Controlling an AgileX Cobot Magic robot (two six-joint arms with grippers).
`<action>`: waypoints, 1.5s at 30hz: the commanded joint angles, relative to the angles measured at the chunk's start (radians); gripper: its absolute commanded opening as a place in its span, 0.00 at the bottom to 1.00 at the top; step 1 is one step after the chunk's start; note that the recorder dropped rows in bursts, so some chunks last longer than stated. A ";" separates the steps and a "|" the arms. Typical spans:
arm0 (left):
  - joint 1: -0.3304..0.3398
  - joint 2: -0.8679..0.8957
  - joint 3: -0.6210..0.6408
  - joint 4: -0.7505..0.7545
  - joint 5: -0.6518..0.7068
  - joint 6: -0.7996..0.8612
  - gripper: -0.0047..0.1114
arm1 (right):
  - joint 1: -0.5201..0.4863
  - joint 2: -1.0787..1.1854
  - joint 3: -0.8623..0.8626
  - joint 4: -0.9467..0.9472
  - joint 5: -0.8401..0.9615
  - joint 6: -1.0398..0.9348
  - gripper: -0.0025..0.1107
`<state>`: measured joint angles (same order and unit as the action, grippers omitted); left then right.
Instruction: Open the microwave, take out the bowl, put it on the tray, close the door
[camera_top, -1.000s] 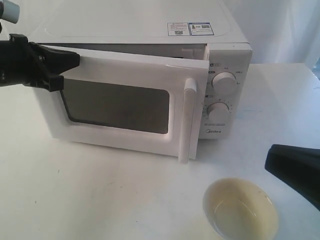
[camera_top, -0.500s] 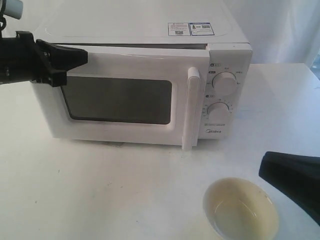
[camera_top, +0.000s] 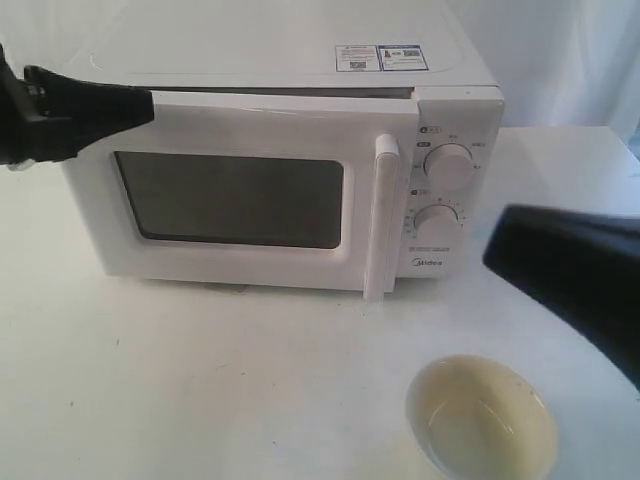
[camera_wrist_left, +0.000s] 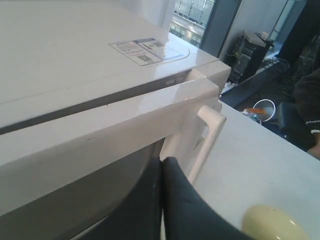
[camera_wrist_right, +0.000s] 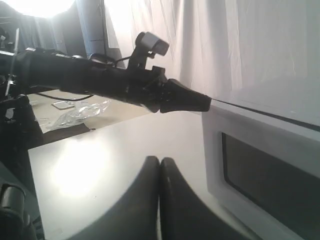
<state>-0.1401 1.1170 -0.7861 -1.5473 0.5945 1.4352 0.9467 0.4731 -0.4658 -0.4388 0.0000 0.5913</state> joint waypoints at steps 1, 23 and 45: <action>-0.004 -0.147 0.068 -0.008 0.000 -0.033 0.04 | 0.001 0.244 -0.191 -0.006 0.097 -0.011 0.02; -0.004 -0.350 0.240 0.030 -0.184 -0.075 0.04 | -0.217 0.741 -0.280 0.166 -0.259 0.021 0.02; -0.004 -0.350 0.240 0.046 -0.179 -0.075 0.04 | -0.018 0.934 -0.138 0.977 -0.941 -0.849 0.02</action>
<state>-0.1401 0.7743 -0.5534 -1.4892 0.4015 1.3678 0.8906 1.3760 -0.6337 0.4995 -0.7793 -0.2063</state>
